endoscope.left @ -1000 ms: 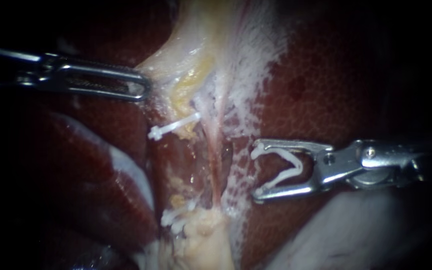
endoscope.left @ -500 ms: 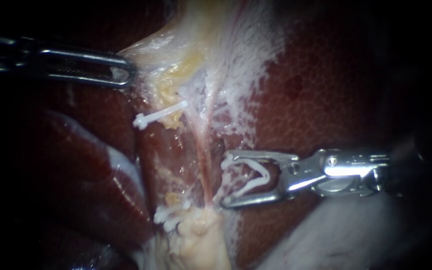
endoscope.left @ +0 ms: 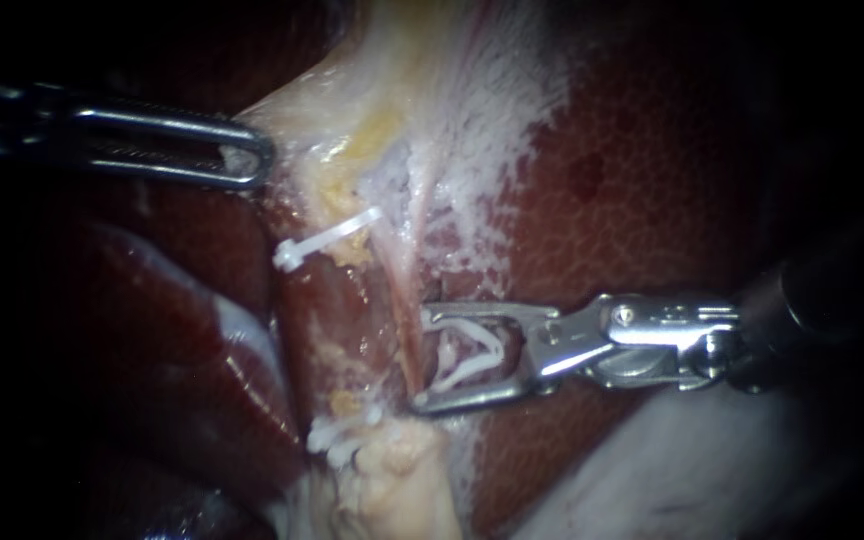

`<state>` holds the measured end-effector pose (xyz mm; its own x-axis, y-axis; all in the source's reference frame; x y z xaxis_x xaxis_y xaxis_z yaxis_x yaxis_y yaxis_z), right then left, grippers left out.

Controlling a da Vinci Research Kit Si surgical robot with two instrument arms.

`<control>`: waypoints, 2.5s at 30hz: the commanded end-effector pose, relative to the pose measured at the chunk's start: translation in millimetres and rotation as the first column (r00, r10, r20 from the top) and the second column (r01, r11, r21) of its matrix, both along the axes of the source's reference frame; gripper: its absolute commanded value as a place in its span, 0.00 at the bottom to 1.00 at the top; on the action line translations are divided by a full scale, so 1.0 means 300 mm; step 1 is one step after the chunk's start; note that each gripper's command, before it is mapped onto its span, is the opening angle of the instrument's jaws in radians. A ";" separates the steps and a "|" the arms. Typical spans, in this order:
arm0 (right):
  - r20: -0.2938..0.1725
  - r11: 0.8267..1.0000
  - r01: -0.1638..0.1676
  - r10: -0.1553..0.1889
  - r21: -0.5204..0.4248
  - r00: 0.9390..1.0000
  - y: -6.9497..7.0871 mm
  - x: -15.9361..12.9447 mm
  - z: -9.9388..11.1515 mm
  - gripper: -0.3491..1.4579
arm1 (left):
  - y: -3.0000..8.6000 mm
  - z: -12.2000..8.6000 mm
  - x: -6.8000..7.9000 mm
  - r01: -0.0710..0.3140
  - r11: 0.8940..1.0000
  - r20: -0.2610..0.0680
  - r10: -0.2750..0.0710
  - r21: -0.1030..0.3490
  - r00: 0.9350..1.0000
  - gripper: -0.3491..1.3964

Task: Clipping first clip right tube

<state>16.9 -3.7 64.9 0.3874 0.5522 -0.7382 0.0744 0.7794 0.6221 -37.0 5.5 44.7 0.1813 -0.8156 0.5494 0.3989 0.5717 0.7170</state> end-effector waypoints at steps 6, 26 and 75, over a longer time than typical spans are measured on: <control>-0.010 0.999 0.020 -0.020 0.049 1.000 -0.0009 0.0007 -0.0009 0.51 | -0.0011 -0.0021 -0.0006 -0.004 1.000 0.004 0.004 -0.005 1.000 0.00; -0.100 0.971 0.141 -0.123 0.192 0.987 -0.0058 0.0074 -0.0065 0.46 | -0.0010 -0.0021 -0.0006 -0.004 1.000 0.004 0.004 -0.005 1.000 0.00; -0.043 0.918 0.130 -0.123 0.374 0.992 -0.0033 0.0032 0.0015 0.00 | -0.0004 -0.0008 -0.0002 -0.006 1.000 0.005 0.006 -0.005 1.000 0.00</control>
